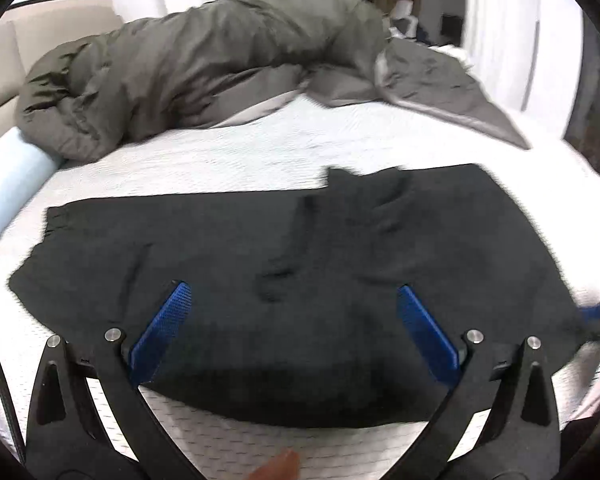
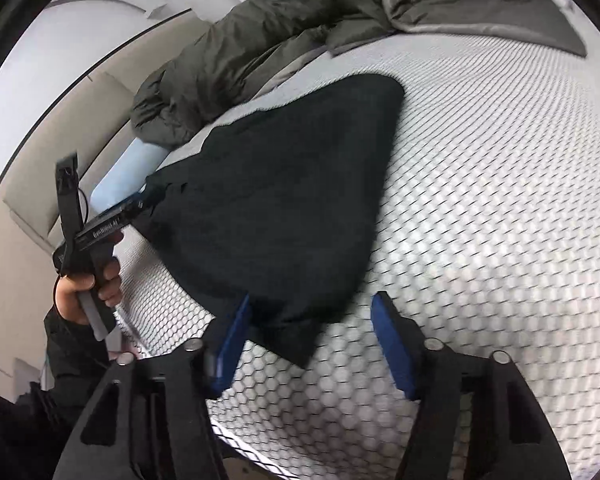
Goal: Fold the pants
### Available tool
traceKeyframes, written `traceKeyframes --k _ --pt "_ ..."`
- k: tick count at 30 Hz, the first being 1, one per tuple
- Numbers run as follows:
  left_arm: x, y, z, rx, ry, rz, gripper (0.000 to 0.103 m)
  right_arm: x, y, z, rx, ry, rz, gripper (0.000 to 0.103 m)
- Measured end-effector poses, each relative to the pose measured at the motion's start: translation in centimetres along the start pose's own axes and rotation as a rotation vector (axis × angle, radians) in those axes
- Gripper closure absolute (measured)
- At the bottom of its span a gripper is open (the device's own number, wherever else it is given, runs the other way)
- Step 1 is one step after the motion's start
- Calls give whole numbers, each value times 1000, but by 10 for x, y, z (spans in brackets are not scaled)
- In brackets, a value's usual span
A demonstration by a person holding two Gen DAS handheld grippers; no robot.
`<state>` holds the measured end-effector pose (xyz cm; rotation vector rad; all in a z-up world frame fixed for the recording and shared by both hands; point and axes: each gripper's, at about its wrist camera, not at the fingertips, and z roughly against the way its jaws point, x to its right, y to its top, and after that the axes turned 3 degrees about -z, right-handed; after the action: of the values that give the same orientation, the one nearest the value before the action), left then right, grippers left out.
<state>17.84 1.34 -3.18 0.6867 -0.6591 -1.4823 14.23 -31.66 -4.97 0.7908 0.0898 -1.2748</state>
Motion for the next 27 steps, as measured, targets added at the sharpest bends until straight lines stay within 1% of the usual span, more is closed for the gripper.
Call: traceKeyframes --k 1,3,4,5,6,10,12,13,14,15,16,17,19,21,22,24,25,26,27 --pt "9 2 1 -3 -23 -9 0 -1 -2 0 -4 0 12 56" --pt "43 3 -3 -27 -92 -63 0 -12 -9 -10 -21 -23 51 57" --pt "58 2 -3 -32 -109 -87 0 -19 -3 -19 -23 -30 71 57" --pt "75 0 -3 -37 -125 -120 0 -23 -5 -20 -26 -24 83 57" --pt "99 -2 -4 -45 -141 -172 0 -25 -6 -20 -29 -15 82 57" --pt "161 -15 -8 -79 -159 -327 0 -12 -17 -2 -14 26 54 57" --pt "179 -19 -14 -103 -144 -364 0 -5 -19 4 10 45 20 58" --pt "186 -21 -15 -109 -143 -365 0 1 -19 6 15 57 -1 62" --pt "189 -21 -19 -122 -145 -361 0 8 -18 3 21 83 -53 70" --pt "191 -22 -21 -132 -149 -352 0 13 -16 -1 27 107 -94 75" --pt "189 -22 -23 -137 -156 -342 0 27 -22 10 28 123 -118 89" --pt "187 -22 -26 -141 -162 -334 0 30 -22 5 25 127 -138 97" --pt "183 -22 -29 -147 -162 -319 0 25 -23 3 36 105 -118 100" --pt "173 -21 -30 -147 -160 -303 0 11 -31 10 25 112 -56 101" --pt "169 -20 -30 -144 -152 -290 0 4 -34 12 11 123 -24 101" --pt "162 -17 -27 -135 -129 -263 0 -8 -42 14 -46 111 75 101" --pt "159 -17 -24 -130 -123 -253 1 -9 -44 16 -66 99 98 100" --pt "157 -17 -18 -123 -127 -246 1 -7 -43 23 -41 79 95 99" --pt "158 -19 -8 -102 -148 -242 1 -4 -40 28 -19 65 84 92"
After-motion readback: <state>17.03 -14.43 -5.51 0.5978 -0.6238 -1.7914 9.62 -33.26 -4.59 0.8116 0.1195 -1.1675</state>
